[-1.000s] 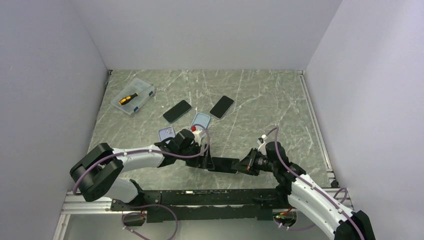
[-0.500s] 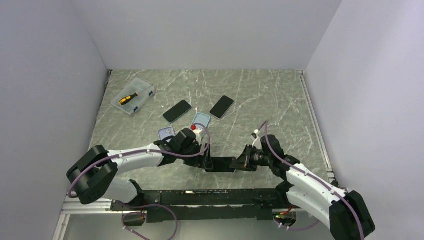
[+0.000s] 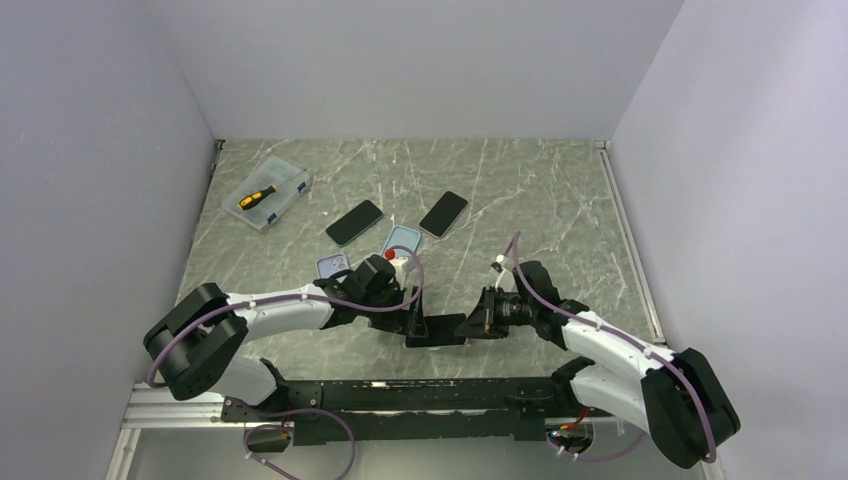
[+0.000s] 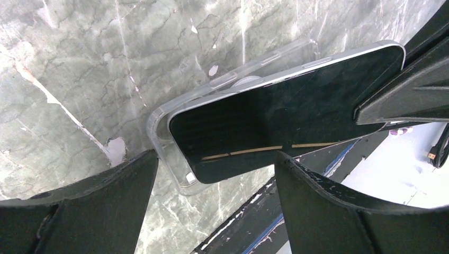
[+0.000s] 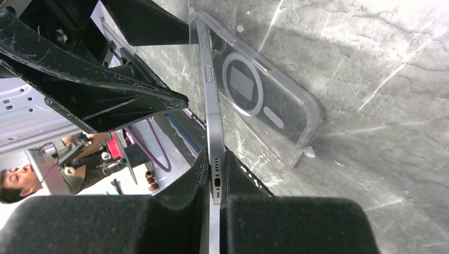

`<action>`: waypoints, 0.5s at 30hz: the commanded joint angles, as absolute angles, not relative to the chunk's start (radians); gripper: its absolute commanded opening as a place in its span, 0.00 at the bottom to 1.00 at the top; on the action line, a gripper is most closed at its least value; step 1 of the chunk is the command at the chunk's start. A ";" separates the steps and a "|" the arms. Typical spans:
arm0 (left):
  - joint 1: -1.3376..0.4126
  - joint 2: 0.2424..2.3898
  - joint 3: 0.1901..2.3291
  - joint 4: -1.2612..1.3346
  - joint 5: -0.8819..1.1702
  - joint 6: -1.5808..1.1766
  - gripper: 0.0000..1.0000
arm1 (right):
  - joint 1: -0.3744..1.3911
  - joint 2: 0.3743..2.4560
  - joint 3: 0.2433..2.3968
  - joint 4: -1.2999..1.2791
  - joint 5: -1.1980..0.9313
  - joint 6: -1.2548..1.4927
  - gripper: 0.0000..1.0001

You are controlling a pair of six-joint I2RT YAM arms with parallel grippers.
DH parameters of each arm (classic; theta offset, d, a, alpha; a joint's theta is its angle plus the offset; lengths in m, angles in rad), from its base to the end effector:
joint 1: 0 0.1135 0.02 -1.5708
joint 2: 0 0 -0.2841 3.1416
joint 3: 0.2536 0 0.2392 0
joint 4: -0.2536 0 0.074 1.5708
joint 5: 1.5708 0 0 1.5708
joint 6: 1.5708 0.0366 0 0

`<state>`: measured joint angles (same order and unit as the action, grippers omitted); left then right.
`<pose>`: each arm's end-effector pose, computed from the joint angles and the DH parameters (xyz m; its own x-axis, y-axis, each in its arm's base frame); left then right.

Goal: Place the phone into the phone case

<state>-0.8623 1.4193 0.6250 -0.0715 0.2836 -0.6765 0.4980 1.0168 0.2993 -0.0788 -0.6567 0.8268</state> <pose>0.1568 -0.1987 0.1881 -0.9167 0.1461 -0.3719 0.3502 0.7418 -0.5719 0.1268 0.0944 0.1745 -0.9796 0.1307 -0.1526 -0.0482 0.5843 0.8101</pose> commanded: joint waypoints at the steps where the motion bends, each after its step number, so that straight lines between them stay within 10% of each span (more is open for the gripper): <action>1: -0.861 1.423 0.646 -0.034 0.305 -0.673 0.87 | 0.508 1.083 0.295 -0.152 -0.645 0.755 0.00; 15: -0.863 1.309 0.570 -0.076 0.265 -0.749 0.86 | 0.516 0.871 0.211 -0.197 -0.498 0.939 0.00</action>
